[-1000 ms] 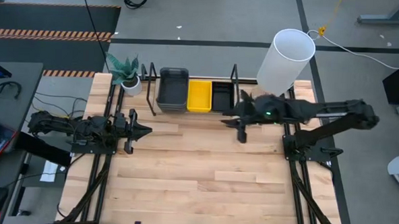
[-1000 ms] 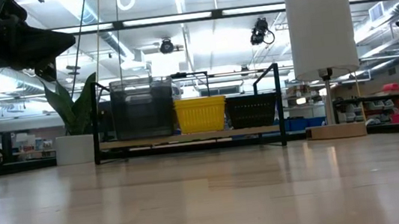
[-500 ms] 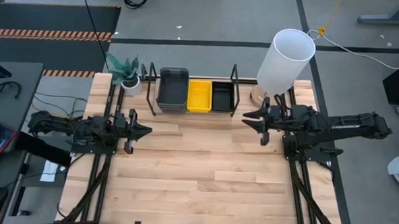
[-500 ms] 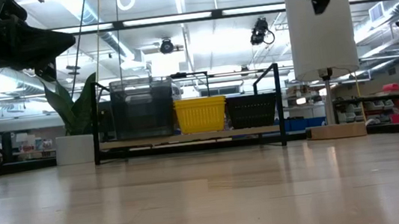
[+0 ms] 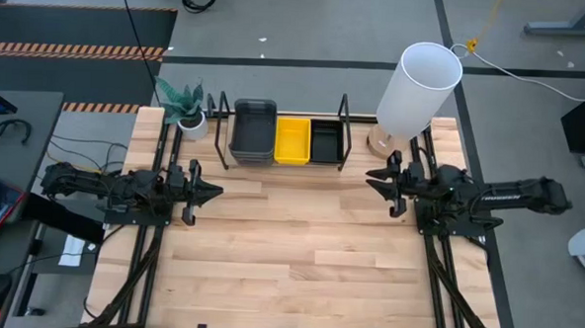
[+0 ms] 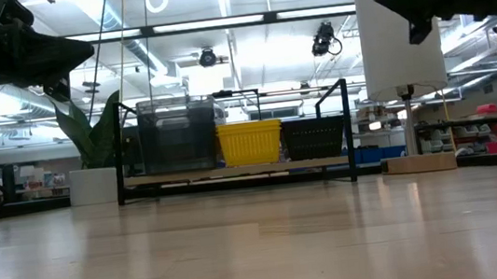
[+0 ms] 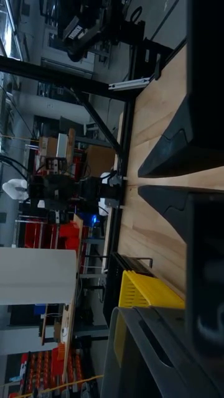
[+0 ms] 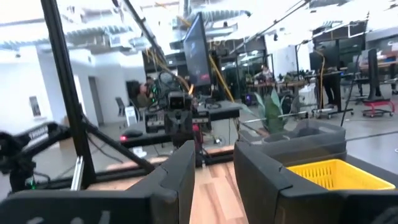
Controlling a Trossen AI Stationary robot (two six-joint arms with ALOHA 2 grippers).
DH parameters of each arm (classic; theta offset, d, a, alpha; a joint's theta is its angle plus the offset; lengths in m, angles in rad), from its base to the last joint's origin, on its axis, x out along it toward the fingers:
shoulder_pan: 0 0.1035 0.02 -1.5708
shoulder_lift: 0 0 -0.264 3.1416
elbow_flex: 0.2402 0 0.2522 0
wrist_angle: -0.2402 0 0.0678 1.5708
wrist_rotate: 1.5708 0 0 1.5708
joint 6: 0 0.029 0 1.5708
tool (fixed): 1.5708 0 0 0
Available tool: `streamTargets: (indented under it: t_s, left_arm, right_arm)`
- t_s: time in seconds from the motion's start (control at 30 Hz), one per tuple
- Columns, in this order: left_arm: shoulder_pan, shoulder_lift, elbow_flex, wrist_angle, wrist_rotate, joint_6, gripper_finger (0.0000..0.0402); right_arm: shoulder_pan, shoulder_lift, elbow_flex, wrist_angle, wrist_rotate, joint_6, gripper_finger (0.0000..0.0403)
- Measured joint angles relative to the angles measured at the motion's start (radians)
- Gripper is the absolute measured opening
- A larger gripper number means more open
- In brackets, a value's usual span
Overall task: Stack baskets on shelf by color
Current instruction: Return to Home Position
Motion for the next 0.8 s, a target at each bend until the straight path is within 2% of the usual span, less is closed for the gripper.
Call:
streamTargets:
  t_s: [0.17, 0.33, 0.8]
  left_arm:
    - [0.000, 0.000, 0.000, 0.000, 0.000, 0.000, 0.0030]
    - [0.000, 0.000, 0.000, 0.000, 0.000, 0.000, 0.0029]
    - [0.000, 0.000, 0.000, 0.000, 0.000, 0.000, 0.0036]
  right_arm:
    - [-0.009, -0.050, -0.018, 0.010, -0.021, 0.011, 0.0116]
    - [-0.008, -0.104, -0.026, 0.015, -0.059, -0.047, 0.0116]
    - [-0.008, -0.107, -0.026, 0.009, -0.051, -0.046, 0.0116]
